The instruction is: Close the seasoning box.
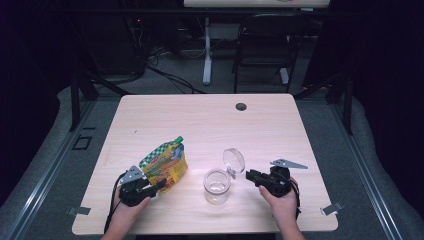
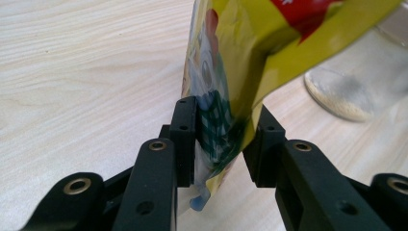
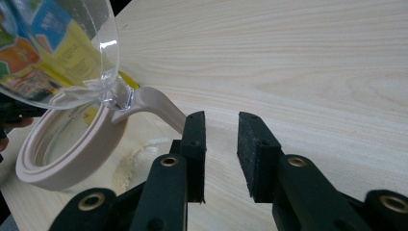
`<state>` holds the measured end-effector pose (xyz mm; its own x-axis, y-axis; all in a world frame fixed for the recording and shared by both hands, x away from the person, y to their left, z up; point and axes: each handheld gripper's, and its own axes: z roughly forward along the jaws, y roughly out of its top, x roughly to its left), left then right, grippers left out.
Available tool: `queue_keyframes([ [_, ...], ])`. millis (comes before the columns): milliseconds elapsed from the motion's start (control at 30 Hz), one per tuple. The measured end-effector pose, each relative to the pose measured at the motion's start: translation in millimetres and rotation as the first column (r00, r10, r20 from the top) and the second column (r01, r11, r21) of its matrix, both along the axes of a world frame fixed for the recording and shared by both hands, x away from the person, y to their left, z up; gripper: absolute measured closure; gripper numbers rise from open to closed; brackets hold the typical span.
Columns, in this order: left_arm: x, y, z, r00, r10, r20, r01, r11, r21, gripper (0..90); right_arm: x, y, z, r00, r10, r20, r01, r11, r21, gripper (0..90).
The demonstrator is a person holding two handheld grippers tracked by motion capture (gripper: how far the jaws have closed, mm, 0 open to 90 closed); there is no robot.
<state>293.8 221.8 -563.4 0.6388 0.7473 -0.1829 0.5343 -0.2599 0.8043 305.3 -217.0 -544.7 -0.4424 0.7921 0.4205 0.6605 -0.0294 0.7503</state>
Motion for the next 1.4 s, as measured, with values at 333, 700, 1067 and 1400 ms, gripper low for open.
queue_keyframes([
  [333, -13.8, -1.1, 1.4, 0.9989, -0.044, 0.017, 0.043, 0.9987, 0.028, 69.1, 6.7, 4.0, 0.6, 1.0000, 0.010, -0.001, -0.010, 0.9999, 0.007, 72.2],
  [700, -8.9, 7.4, -2.8, 0.9972, -0.044, -0.060, 0.037, 0.9930, -0.113, 63.2, 9.7, 4.8, -0.5, 1.0000, 0.007, -0.006, -0.007, 0.9999, 0.009, 70.7],
  [1067, 5.8, 5.5, -12.9, 0.9919, -0.043, -0.119, 0.025, 0.9885, -0.149, 48.3, 7.6, 1.3, -2.3, 0.9999, -0.007, -0.010, 0.007, 0.9999, 0.013, 69.9],
  [1400, 14.0, -1.3, -20.4, 0.9876, -0.036, -0.153, 0.016, 0.9914, -0.130, 41.2, 5.9, -2.7, -3.9, 0.9997, -0.018, -0.013, 0.018, 0.9997, 0.016, 69.2],
])
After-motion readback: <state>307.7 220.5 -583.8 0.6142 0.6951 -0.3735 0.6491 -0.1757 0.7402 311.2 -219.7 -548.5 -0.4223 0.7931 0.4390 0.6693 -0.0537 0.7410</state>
